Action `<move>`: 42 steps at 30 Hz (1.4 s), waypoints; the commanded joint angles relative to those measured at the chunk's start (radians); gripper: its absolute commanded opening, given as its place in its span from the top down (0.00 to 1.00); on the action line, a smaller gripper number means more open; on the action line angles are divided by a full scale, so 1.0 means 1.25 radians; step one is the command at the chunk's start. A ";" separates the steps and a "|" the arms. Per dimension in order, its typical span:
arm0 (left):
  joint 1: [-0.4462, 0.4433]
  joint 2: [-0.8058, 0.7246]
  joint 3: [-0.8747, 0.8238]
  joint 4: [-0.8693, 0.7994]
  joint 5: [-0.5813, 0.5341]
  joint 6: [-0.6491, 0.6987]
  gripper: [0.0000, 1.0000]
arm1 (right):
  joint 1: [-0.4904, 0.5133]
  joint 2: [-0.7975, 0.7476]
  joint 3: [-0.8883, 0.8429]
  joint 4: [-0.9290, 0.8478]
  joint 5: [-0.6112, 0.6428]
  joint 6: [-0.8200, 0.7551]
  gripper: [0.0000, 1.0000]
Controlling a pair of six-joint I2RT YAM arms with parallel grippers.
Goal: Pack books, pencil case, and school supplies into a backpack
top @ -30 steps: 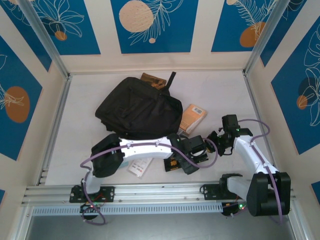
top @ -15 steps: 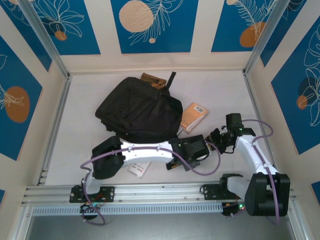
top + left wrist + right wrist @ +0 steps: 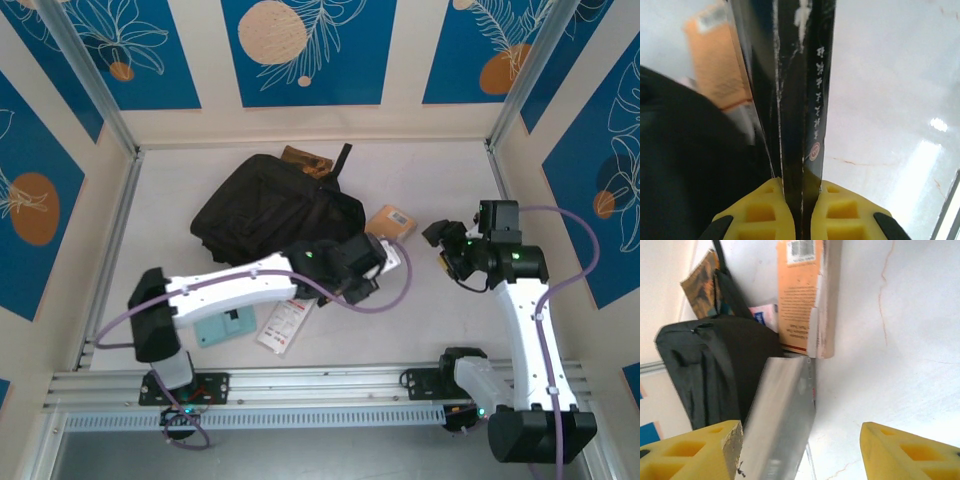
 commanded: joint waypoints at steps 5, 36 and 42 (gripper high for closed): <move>0.024 -0.171 0.040 0.090 -0.134 0.143 1.00 | 0.018 -0.006 0.099 -0.042 -0.103 0.055 0.35; 0.021 -0.318 -0.100 0.178 -0.173 0.277 1.00 | 0.252 0.015 0.060 0.547 -0.293 0.428 0.21; 0.003 -0.362 -0.173 0.234 -0.108 0.321 1.00 | 0.286 0.056 0.098 0.478 -0.261 0.387 0.21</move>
